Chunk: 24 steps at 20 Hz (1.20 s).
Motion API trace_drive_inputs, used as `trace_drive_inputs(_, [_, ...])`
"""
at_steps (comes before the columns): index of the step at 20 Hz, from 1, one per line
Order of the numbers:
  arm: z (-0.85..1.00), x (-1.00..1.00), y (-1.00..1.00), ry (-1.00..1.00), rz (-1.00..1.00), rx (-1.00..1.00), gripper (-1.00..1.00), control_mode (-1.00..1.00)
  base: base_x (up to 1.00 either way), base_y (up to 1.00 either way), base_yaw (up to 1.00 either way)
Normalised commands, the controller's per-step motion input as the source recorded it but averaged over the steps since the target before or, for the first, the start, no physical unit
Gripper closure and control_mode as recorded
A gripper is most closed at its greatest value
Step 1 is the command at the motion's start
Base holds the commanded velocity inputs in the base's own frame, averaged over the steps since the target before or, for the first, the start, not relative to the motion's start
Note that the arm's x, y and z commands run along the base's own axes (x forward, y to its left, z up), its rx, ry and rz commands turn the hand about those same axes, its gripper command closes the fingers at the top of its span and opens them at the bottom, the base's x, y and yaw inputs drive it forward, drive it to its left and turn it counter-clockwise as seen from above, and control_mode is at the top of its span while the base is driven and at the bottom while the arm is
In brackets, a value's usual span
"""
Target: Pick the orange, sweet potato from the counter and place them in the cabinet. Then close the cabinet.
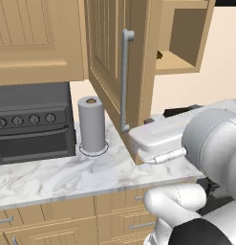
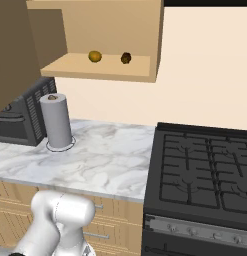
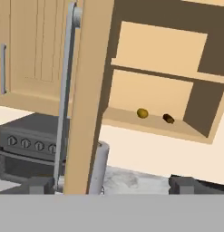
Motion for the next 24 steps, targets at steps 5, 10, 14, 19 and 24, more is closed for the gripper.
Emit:
trace_drive_inputs(5, [0.01, -0.95, 0.73, -0.04, 0.13, -0.35, -1.0, -1.0, 0.0, 0.0, 0.0])
trace_drive_inputs(10, [-0.17, -0.22, 0.81, 0.09, 0.15, -0.36, -1.0, -1.0, 0.0, 0.0, 0.0])
trace_drive_inputs(14, [-0.59, 0.89, 0.35, 0.24, 0.11, -0.37, -1.0, -1.0, 0.0, 0.0, 0.0])
trace_drive_inputs(19, [-0.72, 1.0, 0.03, 0.09, 0.05, -0.41, -1.0, -1.0, 0.0, 0.0, 0.0])
trace_drive_inputs(24, [-0.76, 0.79, 0.35, -0.1, 0.03, -0.51, -1.0, -1.0, 0.0, 0.0, 0.0])
